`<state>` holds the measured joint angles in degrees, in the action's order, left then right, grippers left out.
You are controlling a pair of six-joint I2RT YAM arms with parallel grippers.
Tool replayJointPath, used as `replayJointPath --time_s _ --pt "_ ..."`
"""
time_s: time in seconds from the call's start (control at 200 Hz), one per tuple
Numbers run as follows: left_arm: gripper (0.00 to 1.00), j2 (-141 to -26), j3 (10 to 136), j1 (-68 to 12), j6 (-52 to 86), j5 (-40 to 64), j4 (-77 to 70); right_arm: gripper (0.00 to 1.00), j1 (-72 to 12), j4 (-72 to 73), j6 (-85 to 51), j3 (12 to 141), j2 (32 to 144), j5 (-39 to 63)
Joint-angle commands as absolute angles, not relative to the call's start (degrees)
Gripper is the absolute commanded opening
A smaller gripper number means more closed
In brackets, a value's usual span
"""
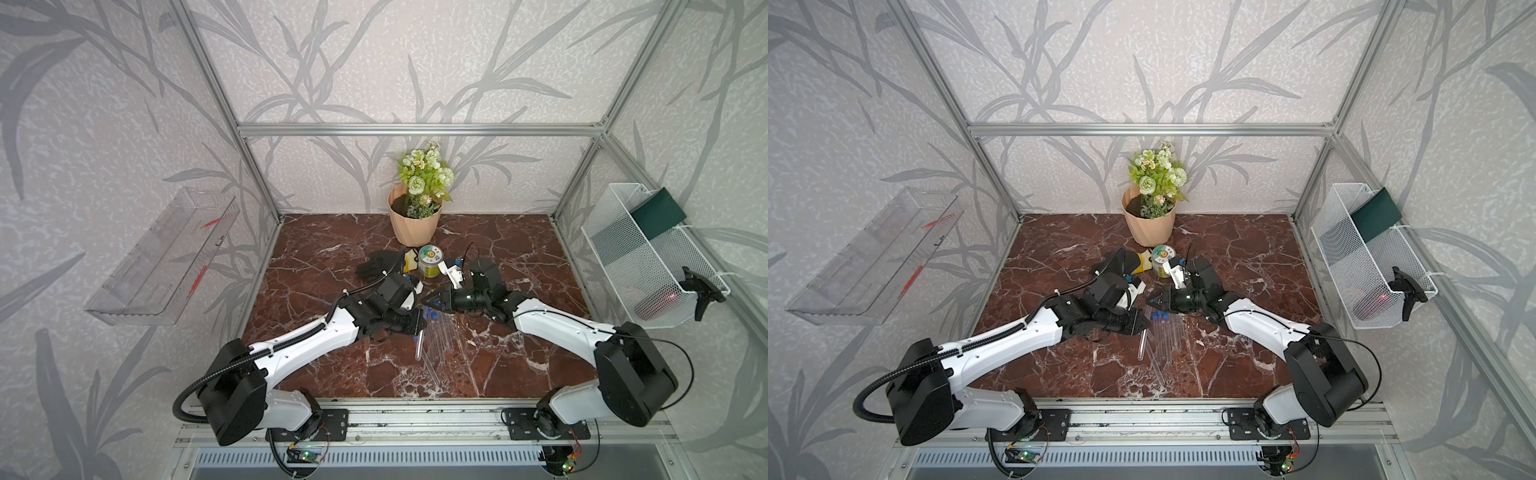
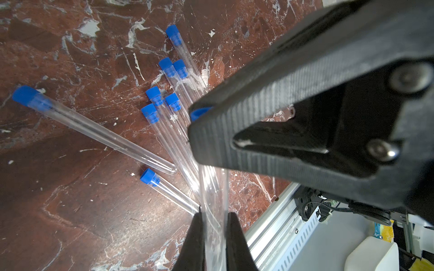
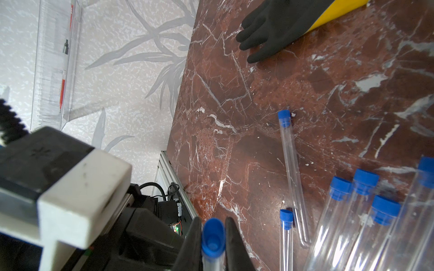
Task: Remove stoppers from test tubes
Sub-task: Open the stopper on the test tube.
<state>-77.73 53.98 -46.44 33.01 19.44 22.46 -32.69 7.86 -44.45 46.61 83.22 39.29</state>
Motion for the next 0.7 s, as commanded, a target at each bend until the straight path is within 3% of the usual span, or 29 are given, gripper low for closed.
replayJointPath --time_s 0.0,0.7 --pt "0.0 -76.3 53.5 -46.5 32.3 19.1 23.5 0.07 -32.4 7.0 -43.1 49.8 83.3 37.7" --pt "0.0 -77.0 54.0 -46.5 31.8 18.8 24.4 0.05 -30.5 8.4 -41.1 53.6 83.6 35.3"
